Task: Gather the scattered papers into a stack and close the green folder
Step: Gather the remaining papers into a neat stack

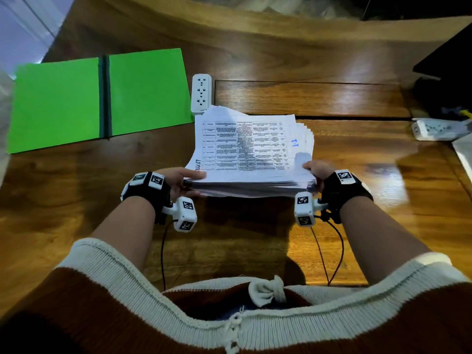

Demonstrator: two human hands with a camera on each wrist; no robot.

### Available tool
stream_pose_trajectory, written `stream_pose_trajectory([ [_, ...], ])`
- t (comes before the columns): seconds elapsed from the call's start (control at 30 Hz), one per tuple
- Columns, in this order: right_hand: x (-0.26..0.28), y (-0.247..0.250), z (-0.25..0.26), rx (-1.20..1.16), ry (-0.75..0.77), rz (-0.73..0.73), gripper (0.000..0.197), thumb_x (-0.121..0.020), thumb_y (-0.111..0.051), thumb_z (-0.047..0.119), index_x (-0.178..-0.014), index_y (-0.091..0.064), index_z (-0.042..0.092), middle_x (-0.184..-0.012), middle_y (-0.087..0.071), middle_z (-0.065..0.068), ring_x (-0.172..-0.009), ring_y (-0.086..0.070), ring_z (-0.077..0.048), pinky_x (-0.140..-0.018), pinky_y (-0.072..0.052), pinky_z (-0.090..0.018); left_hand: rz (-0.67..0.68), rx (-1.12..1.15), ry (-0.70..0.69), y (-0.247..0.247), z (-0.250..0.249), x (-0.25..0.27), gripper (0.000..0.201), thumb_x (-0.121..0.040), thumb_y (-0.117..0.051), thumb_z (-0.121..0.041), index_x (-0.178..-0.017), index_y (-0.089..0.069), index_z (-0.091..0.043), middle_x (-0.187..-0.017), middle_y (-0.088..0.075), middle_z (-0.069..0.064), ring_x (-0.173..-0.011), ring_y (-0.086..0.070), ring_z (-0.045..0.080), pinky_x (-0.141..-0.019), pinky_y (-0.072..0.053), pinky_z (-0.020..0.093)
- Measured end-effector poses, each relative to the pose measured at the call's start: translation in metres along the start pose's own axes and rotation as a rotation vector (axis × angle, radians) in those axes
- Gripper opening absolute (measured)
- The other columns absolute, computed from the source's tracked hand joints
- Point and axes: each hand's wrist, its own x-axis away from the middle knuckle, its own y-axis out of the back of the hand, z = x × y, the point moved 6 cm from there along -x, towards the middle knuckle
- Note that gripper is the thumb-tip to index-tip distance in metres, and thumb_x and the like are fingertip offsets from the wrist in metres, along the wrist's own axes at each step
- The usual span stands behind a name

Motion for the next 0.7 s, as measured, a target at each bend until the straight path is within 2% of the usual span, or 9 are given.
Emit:
stream_pose_trajectory([
  [0.1,0.0,0.0,0.003,0.056,-0.015,0.021,0.021,-0.096,-0.046,0.025,-0.075,-0.046,0.022,-0.049,-0.062,0.005,-0.034,-0.056,-0.003,-0.046,-0.05,-0.021,-0.033,-0.031,0.028,0.005,0.0,-0.004,0.067,-0.047,-0.09,-0.014,-0.108,-0.065,-0.006,-0.102,-0.073,0.005,-0.08,-0.073,0.022,-0.069,-0.056,0.02],
  [0.17,0.002,0.0,0.002,0.094,-0.027,0.041,0.019,-0.096,-0.049,0.028,-0.08,-0.048,0.018,-0.042,-0.06,0.001,-0.028,-0.054,-0.008,-0.047,-0.047,-0.026,-0.06,-0.05,0.061,0.009,0.004,-0.008,0.061,-0.054,-0.085,-0.008,-0.111,-0.063,-0.004,-0.101,-0.074,0.004,-0.081,-0.074,0.019,-0.078,-0.052,0.023],
  [0.27,0.011,-0.005,0.0,0.101,-0.04,0.115,0.019,-0.094,-0.053,0.036,-0.092,-0.055,0.017,-0.046,-0.057,-0.004,-0.034,-0.054,-0.017,-0.042,-0.042,-0.019,-0.106,-0.042,0.066,0.009,0.005,-0.012,0.03,-0.075,-0.069,0.003,-0.104,-0.061,0.003,-0.084,-0.074,0.007,-0.072,-0.074,0.019,-0.067,-0.06,0.024],
  [0.37,0.018,-0.008,-0.009,0.119,-0.054,0.167,0.021,-0.095,-0.055,0.033,-0.085,-0.055,0.014,-0.038,-0.053,0.002,-0.029,-0.05,-0.012,-0.039,-0.04,-0.02,-0.114,-0.088,0.081,0.007,0.004,-0.013,0.029,-0.078,-0.067,0.003,-0.107,-0.062,0.003,-0.104,-0.071,0.009,-0.072,-0.074,0.022,-0.056,-0.059,0.023],
  [0.43,0.017,-0.01,-0.012,0.185,-0.065,0.15,0.032,-0.089,-0.062,0.039,-0.086,-0.058,0.007,-0.056,-0.065,-0.007,-0.045,-0.062,-0.021,-0.053,-0.048,-0.028,-0.118,-0.17,0.099,0.008,0.002,-0.015,0.036,-0.072,-0.074,-0.001,-0.107,-0.064,0.002,-0.111,-0.069,0.012,-0.072,-0.073,0.025,-0.058,-0.06,0.025],
  [0.5,0.01,-0.007,-0.017,0.285,-0.07,0.109,0.054,-0.076,-0.071,0.049,-0.102,-0.06,0.003,-0.087,-0.071,-0.018,-0.076,-0.069,-0.035,-0.072,-0.054,-0.042,-0.129,-0.378,0.134,0.009,-0.004,-0.008,0.031,-0.069,-0.081,-0.011,-0.093,-0.067,0.002,-0.091,-0.07,0.017,-0.054,-0.068,0.025,-0.052,-0.058,0.026],
  [0.57,0.002,-0.004,-0.018,0.301,-0.064,0.077,0.061,-0.072,-0.075,0.048,-0.108,-0.059,0.001,-0.096,-0.069,-0.022,-0.083,-0.068,-0.038,-0.077,-0.055,-0.047,-0.161,-0.585,0.194,0.018,-0.015,-0.005,0.04,-0.06,-0.088,-0.034,-0.067,-0.061,-0.006,-0.056,-0.058,0.01,-0.037,-0.051,0.02,-0.044,-0.047,0.023],
  [0.6,0.001,-0.003,-0.015,0.296,-0.052,0.047,0.061,-0.073,-0.075,0.045,-0.109,-0.059,-0.001,-0.098,-0.069,-0.022,-0.082,-0.067,-0.037,-0.076,-0.056,-0.046,-0.224,-0.665,0.188,0.024,-0.024,-0.004,0.05,-0.055,-0.088,-0.046,-0.062,-0.057,-0.008,-0.05,-0.054,0.009,-0.039,-0.048,0.02,-0.049,-0.045,0.023],
  [0.7,0.006,0.005,0.003,0.295,0.011,-0.084,0.049,-0.08,-0.069,0.04,-0.11,-0.054,0.005,-0.1,-0.061,-0.017,-0.083,-0.058,-0.03,-0.062,-0.049,-0.033,-0.489,-0.842,-0.013,0.037,-0.06,-0.01,0.079,-0.051,-0.076,-0.071,-0.087,-0.063,-0.002,-0.081,-0.065,0.022,-0.071,-0.063,0.033,-0.074,-0.05,0.036],
])
